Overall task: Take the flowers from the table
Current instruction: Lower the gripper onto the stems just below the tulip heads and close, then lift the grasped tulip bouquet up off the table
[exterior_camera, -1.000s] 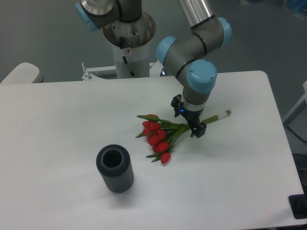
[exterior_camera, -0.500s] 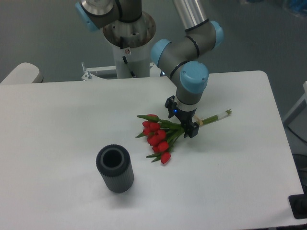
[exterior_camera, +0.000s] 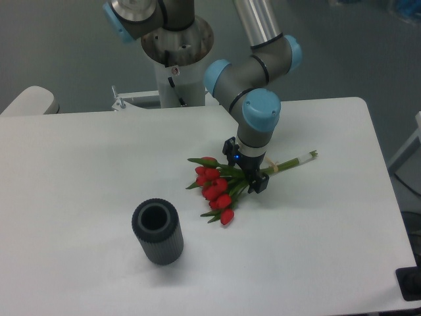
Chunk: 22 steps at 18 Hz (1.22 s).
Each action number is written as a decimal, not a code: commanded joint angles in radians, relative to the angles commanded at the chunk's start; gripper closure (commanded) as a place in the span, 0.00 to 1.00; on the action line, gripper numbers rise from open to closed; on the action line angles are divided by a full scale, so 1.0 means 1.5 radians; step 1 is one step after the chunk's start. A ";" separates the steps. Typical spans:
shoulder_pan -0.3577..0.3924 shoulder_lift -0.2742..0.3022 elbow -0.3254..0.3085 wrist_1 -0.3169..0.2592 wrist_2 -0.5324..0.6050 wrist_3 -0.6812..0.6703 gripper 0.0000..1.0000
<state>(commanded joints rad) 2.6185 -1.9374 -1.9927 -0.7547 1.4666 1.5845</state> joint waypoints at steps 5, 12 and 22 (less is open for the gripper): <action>0.001 -0.001 0.010 -0.001 0.000 0.004 0.75; 0.010 -0.002 0.061 -0.009 -0.033 0.011 0.75; 0.038 0.036 0.252 -0.177 -0.263 0.005 0.75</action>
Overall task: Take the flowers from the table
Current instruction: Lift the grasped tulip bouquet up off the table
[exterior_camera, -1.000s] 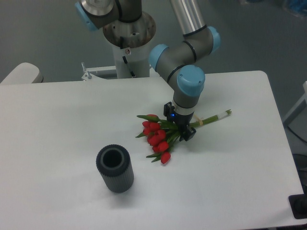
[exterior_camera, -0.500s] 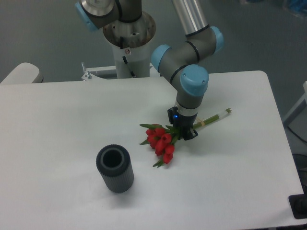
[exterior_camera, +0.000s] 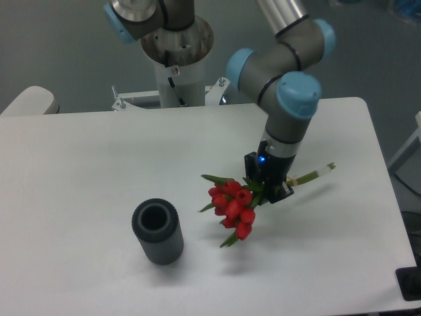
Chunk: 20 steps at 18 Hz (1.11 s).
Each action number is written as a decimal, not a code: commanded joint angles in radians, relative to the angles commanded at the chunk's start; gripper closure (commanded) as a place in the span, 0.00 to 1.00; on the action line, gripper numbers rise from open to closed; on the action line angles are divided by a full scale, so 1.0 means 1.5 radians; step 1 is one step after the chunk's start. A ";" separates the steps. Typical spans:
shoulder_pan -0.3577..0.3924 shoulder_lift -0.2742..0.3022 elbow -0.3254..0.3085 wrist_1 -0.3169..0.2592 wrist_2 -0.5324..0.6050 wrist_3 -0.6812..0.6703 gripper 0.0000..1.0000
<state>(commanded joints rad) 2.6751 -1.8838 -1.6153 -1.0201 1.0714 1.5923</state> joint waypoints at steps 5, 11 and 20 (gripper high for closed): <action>0.040 0.013 0.006 0.003 -0.168 -0.030 0.75; 0.057 0.008 0.031 0.009 -0.251 -0.124 0.75; 0.076 0.007 0.043 0.009 -0.290 -0.177 0.75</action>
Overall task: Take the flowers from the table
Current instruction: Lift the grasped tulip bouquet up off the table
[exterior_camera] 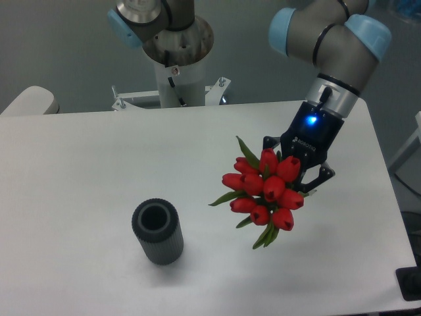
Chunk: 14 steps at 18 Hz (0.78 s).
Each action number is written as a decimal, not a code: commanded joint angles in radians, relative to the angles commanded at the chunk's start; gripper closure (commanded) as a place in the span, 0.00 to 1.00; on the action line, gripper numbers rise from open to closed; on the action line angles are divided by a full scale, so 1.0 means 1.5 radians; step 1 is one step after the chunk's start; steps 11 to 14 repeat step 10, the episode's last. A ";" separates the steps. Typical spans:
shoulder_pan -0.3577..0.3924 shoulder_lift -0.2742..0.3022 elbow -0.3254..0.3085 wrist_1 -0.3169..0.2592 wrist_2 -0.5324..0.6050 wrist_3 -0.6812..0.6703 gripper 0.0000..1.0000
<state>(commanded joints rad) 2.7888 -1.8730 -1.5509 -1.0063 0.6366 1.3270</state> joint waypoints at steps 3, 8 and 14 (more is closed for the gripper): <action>0.000 0.001 0.000 0.000 -0.001 -0.006 0.75; 0.008 0.002 -0.002 0.001 -0.012 -0.006 0.75; 0.008 0.003 -0.002 0.001 -0.012 -0.006 0.75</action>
